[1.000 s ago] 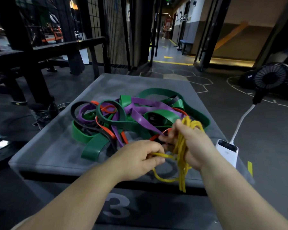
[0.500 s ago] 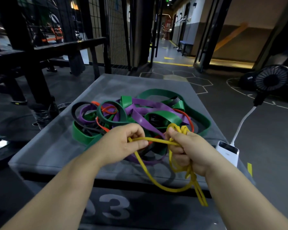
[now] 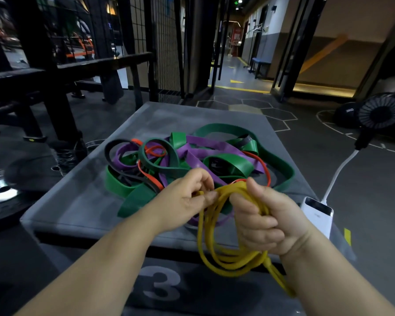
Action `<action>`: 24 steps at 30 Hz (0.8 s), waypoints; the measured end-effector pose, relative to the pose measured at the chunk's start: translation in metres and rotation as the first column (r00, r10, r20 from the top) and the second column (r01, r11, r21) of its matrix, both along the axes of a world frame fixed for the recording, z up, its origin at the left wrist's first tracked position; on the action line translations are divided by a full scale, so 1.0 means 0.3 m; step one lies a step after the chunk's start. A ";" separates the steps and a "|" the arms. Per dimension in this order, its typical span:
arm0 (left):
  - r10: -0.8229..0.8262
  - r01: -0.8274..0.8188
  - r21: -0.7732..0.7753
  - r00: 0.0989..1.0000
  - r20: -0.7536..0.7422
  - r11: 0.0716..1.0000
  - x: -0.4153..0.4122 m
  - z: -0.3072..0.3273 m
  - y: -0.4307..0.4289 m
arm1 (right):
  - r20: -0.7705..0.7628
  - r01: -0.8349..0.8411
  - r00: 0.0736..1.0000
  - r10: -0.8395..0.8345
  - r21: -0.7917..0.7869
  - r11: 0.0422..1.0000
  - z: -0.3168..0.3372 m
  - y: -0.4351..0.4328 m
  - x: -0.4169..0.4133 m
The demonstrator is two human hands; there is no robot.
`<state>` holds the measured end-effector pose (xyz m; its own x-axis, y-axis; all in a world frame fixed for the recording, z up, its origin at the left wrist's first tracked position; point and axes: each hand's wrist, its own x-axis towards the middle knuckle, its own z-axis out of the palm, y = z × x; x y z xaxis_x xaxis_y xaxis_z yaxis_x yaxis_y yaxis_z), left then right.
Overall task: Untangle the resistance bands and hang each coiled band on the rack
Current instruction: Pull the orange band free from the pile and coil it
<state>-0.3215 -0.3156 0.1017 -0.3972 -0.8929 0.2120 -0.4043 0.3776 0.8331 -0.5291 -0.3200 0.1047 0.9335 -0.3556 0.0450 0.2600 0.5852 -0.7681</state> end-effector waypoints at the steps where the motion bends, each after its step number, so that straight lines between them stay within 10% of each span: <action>1: -0.017 0.017 0.018 1.000 0.016 1.000 0.005 -0.001 -0.003 | 0.049 -0.012 0.999 0.011 0.032 0.999 0.007 -0.003 -0.005; 24: 0.178 -0.131 0.413 0.981 -0.077 0.901 0.014 -0.058 -0.032 | 0.447 0.430 0.724 -0.526 0.305 0.850 0.093 -0.068 -0.222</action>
